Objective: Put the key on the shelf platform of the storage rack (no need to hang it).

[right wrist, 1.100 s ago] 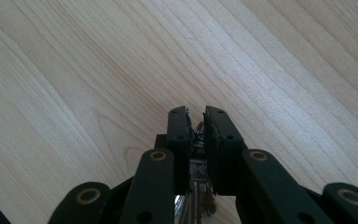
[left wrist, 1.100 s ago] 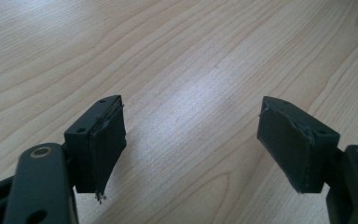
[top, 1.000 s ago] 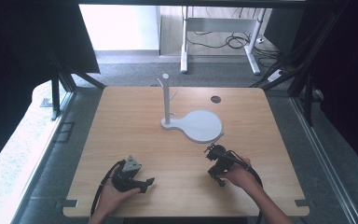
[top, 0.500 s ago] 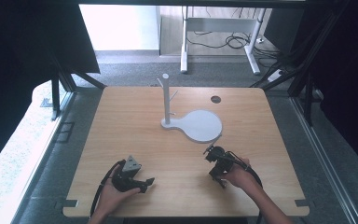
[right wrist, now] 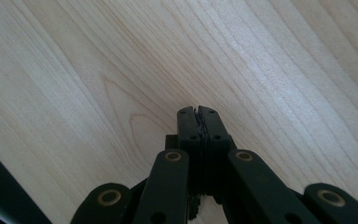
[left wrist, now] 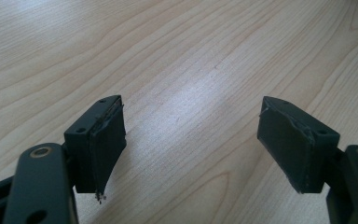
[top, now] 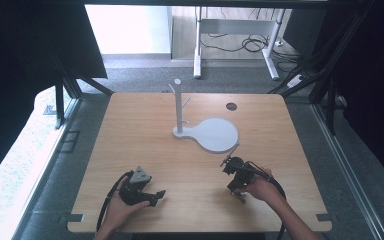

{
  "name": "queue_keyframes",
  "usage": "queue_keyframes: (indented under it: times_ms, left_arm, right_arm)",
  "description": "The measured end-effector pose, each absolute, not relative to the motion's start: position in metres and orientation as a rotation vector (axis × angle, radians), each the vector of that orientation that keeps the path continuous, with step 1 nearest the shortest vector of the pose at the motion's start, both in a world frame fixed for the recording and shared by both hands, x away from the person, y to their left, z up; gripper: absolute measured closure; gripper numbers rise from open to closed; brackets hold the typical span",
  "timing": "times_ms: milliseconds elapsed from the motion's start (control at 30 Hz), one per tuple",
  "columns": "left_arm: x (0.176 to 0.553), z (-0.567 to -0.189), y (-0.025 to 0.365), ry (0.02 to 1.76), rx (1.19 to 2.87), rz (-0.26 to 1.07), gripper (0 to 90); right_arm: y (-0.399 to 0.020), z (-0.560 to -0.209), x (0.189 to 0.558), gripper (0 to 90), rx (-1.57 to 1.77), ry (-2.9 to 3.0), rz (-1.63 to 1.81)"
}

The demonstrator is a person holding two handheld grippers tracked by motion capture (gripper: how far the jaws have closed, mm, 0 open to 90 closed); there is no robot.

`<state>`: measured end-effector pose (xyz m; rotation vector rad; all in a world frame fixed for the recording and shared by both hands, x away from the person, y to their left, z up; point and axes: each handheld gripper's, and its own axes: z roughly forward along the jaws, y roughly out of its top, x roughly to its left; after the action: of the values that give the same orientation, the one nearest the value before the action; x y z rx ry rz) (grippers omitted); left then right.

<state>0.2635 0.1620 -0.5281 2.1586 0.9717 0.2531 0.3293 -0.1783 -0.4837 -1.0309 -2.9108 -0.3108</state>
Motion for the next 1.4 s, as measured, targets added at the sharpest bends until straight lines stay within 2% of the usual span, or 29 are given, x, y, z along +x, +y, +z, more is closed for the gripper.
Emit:
queue_keyframes:
  times_ms: [767,1400]
  left_arm:
    - [0.264,-0.528,0.162,0.975,2.160,0.249,23.7]
    - [0.264,-0.529,0.161,0.979,2.159,0.250,23.6]
  right_arm:
    - [-0.203,-0.438,0.324,89.2,-1.042,-2.941,-0.417]
    - [-0.204,-0.424,0.329,89.2,-1.049,-2.959,-0.412]
